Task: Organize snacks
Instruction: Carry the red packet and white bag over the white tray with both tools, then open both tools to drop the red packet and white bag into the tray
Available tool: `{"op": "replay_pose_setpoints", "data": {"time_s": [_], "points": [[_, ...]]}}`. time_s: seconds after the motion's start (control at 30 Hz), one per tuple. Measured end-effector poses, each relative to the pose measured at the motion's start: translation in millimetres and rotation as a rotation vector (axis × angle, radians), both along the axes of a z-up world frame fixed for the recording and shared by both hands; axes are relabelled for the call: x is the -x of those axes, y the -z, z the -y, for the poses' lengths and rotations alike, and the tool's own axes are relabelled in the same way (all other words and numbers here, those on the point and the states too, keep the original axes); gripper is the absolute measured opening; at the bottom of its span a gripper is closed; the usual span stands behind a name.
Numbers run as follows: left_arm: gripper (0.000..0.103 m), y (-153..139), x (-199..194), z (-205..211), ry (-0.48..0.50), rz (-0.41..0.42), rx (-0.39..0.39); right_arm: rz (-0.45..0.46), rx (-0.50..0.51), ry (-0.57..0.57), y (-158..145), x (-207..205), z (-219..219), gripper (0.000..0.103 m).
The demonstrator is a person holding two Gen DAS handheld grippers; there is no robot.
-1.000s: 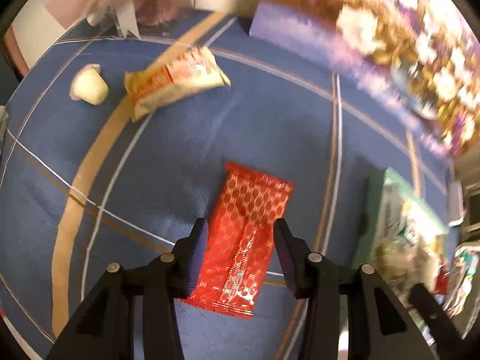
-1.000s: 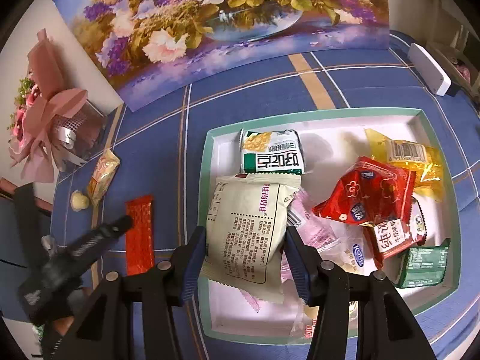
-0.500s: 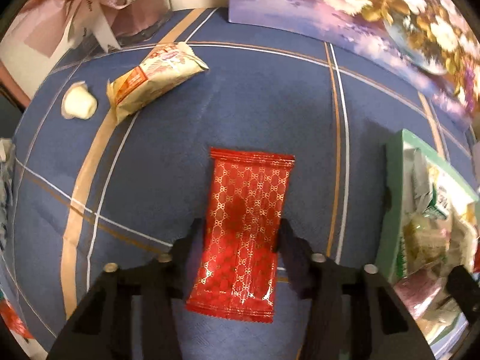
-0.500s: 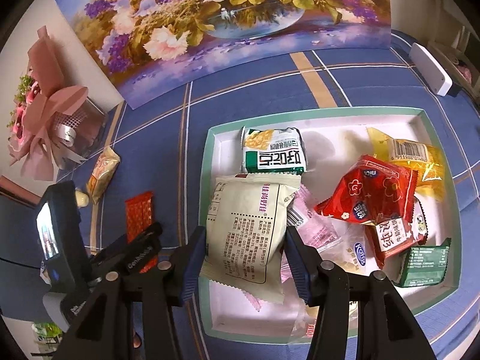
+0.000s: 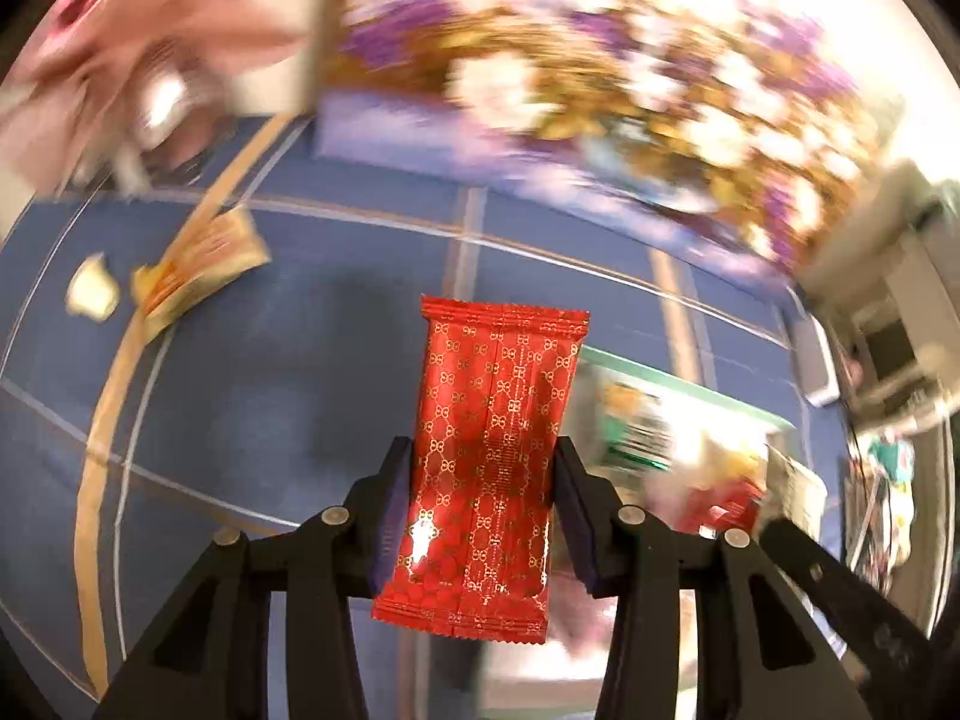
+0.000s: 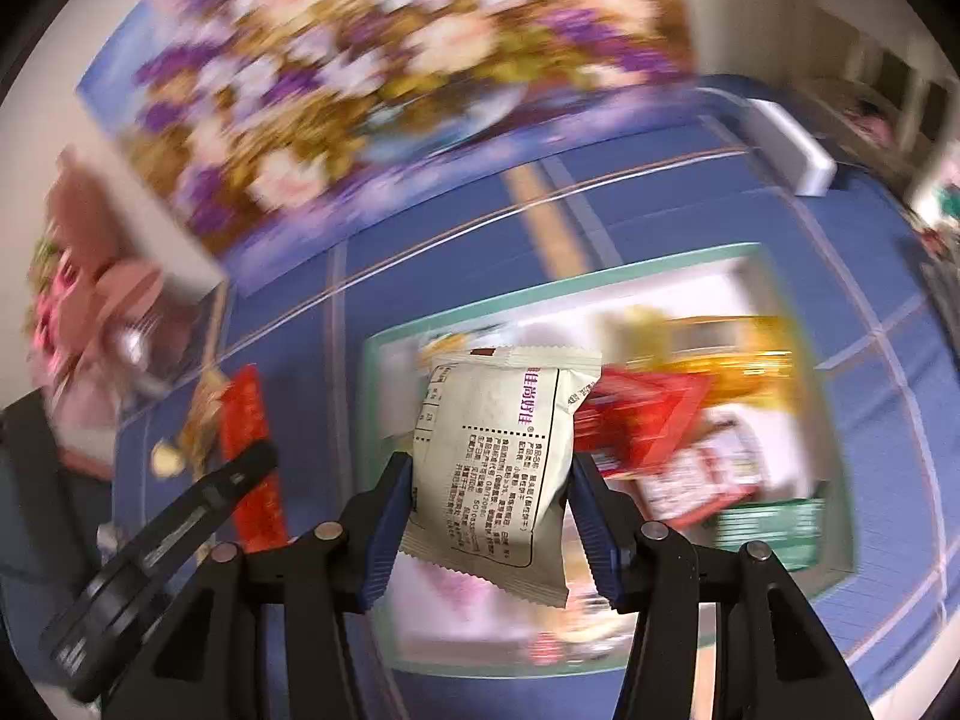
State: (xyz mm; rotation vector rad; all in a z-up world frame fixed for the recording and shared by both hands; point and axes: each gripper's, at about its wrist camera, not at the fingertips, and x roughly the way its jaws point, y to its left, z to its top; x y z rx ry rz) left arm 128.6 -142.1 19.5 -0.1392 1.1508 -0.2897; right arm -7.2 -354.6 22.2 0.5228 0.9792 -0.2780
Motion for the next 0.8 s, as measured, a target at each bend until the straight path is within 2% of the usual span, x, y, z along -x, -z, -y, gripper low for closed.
{"op": "replay_pose_setpoints", "data": {"time_s": [0.17,0.33,0.5,0.63,0.73,0.8], "points": [[0.047,-2,18,50,0.146,-0.018,0.022,-0.035,0.012,0.135,3,22,45,0.055],[0.047,6,34,88,0.247,-0.04,-0.007,-0.077,-0.026,0.189,15,32,72,0.055],[0.048,13,41,98,0.261,-0.075,-0.026,-0.127,-0.051,0.166,32,26,72,0.055],[0.059,8,41,92,0.243,-0.065,-0.024,-0.144,-0.058,0.153,38,23,72,0.057],[0.062,2,39,87,0.231,-0.053,-0.005,-0.149,-0.061,0.158,39,25,72,0.057],[0.063,0,37,85,0.215,-0.045,-0.007,-0.147,-0.063,0.161,38,25,73,0.062]]}}
